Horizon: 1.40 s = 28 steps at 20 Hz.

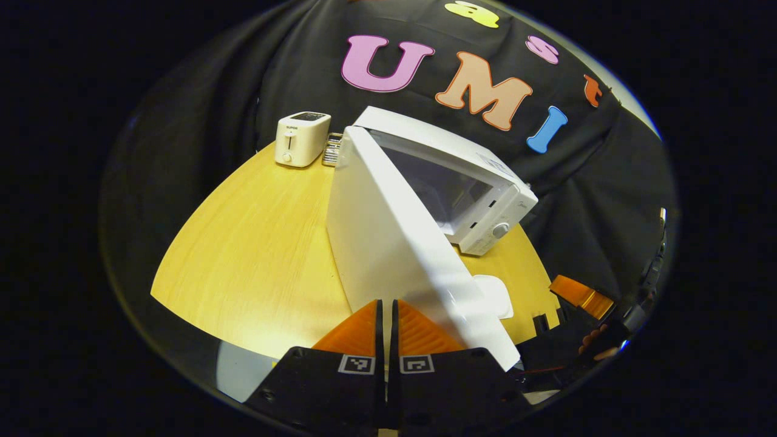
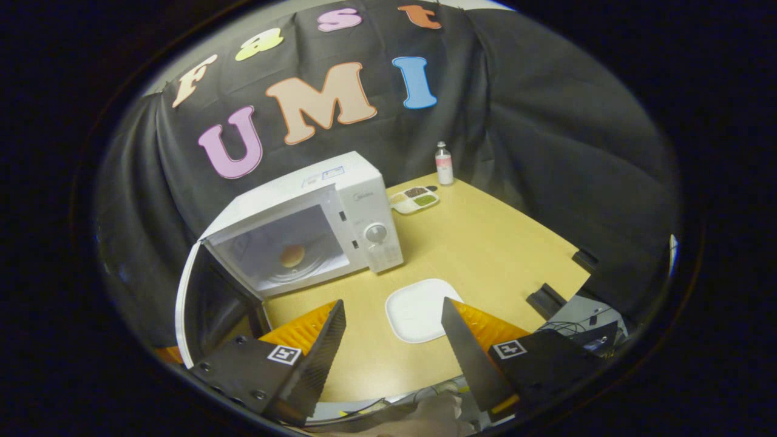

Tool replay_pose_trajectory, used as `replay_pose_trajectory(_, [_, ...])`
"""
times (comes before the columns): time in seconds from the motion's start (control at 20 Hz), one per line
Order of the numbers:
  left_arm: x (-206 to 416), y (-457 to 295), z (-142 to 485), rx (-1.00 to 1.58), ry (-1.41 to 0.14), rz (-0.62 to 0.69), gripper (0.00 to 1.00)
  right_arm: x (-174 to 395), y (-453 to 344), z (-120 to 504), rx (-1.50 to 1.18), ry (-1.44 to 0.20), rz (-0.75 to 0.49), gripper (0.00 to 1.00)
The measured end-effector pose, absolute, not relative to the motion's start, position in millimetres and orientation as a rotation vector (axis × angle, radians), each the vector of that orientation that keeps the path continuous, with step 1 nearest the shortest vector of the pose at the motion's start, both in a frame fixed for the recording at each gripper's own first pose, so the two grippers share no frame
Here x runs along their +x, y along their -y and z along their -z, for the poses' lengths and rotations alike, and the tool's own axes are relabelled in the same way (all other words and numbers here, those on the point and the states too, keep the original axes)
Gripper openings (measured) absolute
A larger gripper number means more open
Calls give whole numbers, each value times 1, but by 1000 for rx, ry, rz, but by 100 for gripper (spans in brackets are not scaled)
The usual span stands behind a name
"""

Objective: Open the microwave oven with the left hand, put the food in, and close the microwave oven.

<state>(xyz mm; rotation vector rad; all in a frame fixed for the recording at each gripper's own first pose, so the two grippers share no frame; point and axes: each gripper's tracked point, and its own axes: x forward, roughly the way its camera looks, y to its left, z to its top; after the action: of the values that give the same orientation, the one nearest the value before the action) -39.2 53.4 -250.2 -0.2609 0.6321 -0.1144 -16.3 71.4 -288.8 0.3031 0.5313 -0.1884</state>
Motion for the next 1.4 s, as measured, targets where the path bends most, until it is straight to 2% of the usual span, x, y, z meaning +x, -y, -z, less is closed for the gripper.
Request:
replay_pose_trajectory(0.05, [-36, -43, 250, -257, -628, 117, 1, -13, -61, 287, 309, -527, 190, 98])
replay_pose_trajectory(0.1, [-31, -27, 249, -251, -619, 124, 1, -10, -50, 285, 308, -520, 192, 88])
replay_pose_trajectory(0.15, [-26, -17, 248, -246, -609, 130, 1, -10, -40, 283, 305, -515, 191, 98])
replay_pose_trajectory(0.45, [13, 44, 234, -159, -527, 193, 1, 7, 9, 277, 317, -485, 192, 98])
replay_pose_trajectory(0.5, [19, 54, 232, -137, -512, 206, 1, 10, 14, 279, 321, -487, 187, 88])
replay_pose_trajectory(0.85, [58, 98, 221, -60, -451, 252, 3, 21, 46, 278, 323, -479, 193, 88])
replay_pose_trajectory(0.95, [71, 106, 219, -52, -439, 257, 1, 23, 52, 279, 346, -483, 197, 88])
replay_pose_trajectory(1.0, [76, 110, 219, -48, -434, 260, 1, 25, 55, 278, 356, -480, 200, 98])
replay_pose_trajectory(1.1, [85, 117, 217, -44, -426, 262, 3, 29, 57, 276, 364, -470, 201, 98])
replay_pose_trajectory(1.15, [90, 120, 217, -41, -420, 261, 1, 31, 58, 275, 364, -463, 201, 98])
replay_pose_trajectory(1.4, [110, 132, 215, -13, -415, 276, 1, 43, 58, 268, 355, -448, 192, 98])
